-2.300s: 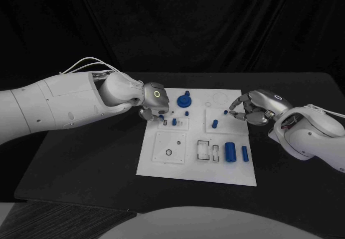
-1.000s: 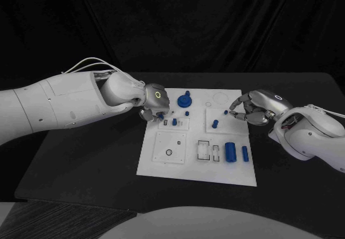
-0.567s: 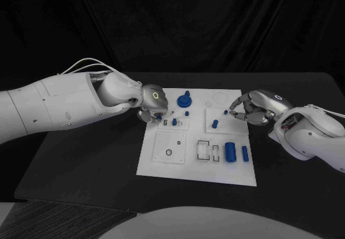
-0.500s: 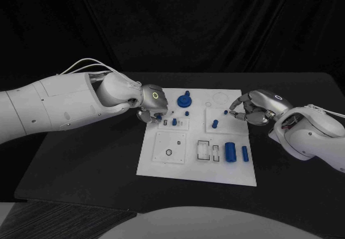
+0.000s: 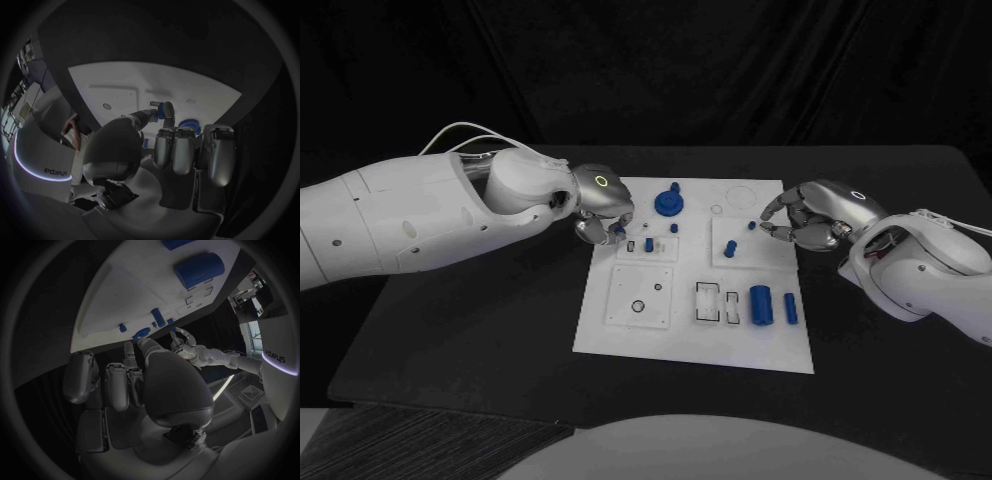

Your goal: Assemble the parts on the task board

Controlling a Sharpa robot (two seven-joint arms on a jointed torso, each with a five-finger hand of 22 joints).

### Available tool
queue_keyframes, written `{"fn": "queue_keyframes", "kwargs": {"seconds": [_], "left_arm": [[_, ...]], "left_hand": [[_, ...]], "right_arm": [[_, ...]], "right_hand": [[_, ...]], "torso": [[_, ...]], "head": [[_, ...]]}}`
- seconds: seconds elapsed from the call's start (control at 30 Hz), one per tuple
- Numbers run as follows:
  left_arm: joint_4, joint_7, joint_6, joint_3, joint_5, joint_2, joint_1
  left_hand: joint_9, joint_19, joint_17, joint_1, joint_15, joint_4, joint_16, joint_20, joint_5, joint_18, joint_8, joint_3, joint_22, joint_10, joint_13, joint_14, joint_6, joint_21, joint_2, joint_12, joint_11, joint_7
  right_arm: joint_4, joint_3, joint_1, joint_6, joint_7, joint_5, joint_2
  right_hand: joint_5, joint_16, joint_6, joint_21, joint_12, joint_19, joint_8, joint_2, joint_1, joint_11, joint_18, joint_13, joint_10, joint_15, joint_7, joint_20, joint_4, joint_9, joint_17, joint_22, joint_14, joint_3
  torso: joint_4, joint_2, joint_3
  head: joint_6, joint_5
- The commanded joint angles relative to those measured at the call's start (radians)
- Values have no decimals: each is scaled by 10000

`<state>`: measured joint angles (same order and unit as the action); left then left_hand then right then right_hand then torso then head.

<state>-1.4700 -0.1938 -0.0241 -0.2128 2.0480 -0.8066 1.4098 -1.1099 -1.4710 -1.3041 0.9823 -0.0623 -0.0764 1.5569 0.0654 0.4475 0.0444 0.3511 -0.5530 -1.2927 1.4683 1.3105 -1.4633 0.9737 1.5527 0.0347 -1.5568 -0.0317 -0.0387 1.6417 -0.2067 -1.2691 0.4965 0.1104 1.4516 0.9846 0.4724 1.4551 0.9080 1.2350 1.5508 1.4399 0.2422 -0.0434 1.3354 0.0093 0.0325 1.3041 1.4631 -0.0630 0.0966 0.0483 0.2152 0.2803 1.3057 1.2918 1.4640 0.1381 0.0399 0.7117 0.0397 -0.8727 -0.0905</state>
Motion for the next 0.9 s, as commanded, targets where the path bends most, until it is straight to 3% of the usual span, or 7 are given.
{"fn": "queue_keyframes", "kwargs": {"seconds": [0.03, 0.07, 0.1, 0.3, 0.47, 0.67, 0.9], "left_arm": [[-152, 1810, -701, 8, -3199, -68, 7], [-209, 2149, -759, 7, -3774, -101, 7], [-284, 2568, -815, 7, -4468, -143, 7], [-839, 4716, -619, 5, -7385, -413, 6], [-1203, 5835, -81, 3, -8843, -564, 2], [-1469, 6602, 805, 1, -9569, -654, -42], [-1553, 6935, 1548, 0, -9788, -735, -296]], "left_hand": [[-521, -998, -2667, 445, -28, 140, 139, -167, 733, -444, 638, -383, -2781, 1025, 2603, -1075, 253, 181, -735, -140, 34, 121], [-526, -998, -2667, 481, -39, 174, 139, -179, 902, -444, 661, -345, -2781, 1025, 2603, -1075, 281, 181, -743, -140, 37, 118], [-503, -998, -2667, 546, -61, 249, 139, -199, 1276, -444, 690, -289, -2781, 1025, 2603, -1075, 377, 181, -715, -140, 41, 104], [-135, -998, -2667, 591, -85, 329, 139, -231, 1933, -444, 542, -213, -2781, 1025, 2603, -1075, 695, 181, -659, -140, 12, 128], [298, -998, -2667, 583, -124, 415, 139, -265, 2356, -444, 330, -203, -2781, 1025, 2603, -1075, 989, 181, -565, -140, -31, 170], [517, -926, -2667, 542, -126, 437, 139, -275, 2622, -417, 237, -195, -2745, 1025, 2603, -1075, 1125, 91, -518, -140, -50, 187], [622, -830, -2667, 503, -126, 399, 139, -277, 2647, -382, 170, -185, -2697, 1025, 2603, -1075, 1126, -29, -532, -140, -46, 178]], "right_arm": [[32, 6, 14, 31, 241, 25, 15], [34, 6, 14, 40, 245, 25, 17], [37, 6, 14, 49, 251, 25, 19], [43, 6, 13, 93, 288, 2, 20], [32, 6, 13, 117, 306, -36, -7], [27, 6, 13, 169, 306, -50, -44], [31, 6, 13, 255, 299, -54, -51]], "right_hand": [[171, -80, 71, -160, 200, 47, 166, 52, -8, 29, 415, 2667, 1077, 71, -12, 46, 7, -100, 771, 1810, 694, 146], [171, -80, 71, -160, 200, 47, 166, 52, -8, 29, 415, 2667, 1077, 71, -12, 46, 7, -100, 771, 1810, 694, 146], [171, -80, 71, -160, 200, 47, 166, 52, -8, 29, 415, 2667, 1077, 71, -12, 46, 7, -100, 771, 1810, 694, 146], [172, -90, 72, -173, 200, 42, 167, 64, 3, 27, 418, 2667, 1077, 70, -14, 46, 2, -100, 755, 1807, 691, 157], [173, -93, 77, -194, 200, 34, 171, 92, 24, 26, 422, 2667, 1077, 67, -16, 45, -8, -101, 750, 1801, 690, 180], [174, -94, 77, -199, 200, 33, 172, 108, 36, 27, 423, 2667, 1077, 67, -16, 44, -13, -101, 749, 1799, 690, 193], [174, -94, 77, -199, 200, 33, 172, 108, 36, 27, 423, 2667, 1077, 67, -16, 44, -13, -101, 749, 1799, 690, 193]], "torso": [[-4, -6, 10], [-5, -3, 6], [-6, 0, 2], [-4, -14, 27], [-8, -15, 27], [-5, 0, 16], [2, -4, 15]], "head": [[1, -12], [1, -12], [1, -20], [1, -42], [1, -117], [1, -168], [1, -189]]}}
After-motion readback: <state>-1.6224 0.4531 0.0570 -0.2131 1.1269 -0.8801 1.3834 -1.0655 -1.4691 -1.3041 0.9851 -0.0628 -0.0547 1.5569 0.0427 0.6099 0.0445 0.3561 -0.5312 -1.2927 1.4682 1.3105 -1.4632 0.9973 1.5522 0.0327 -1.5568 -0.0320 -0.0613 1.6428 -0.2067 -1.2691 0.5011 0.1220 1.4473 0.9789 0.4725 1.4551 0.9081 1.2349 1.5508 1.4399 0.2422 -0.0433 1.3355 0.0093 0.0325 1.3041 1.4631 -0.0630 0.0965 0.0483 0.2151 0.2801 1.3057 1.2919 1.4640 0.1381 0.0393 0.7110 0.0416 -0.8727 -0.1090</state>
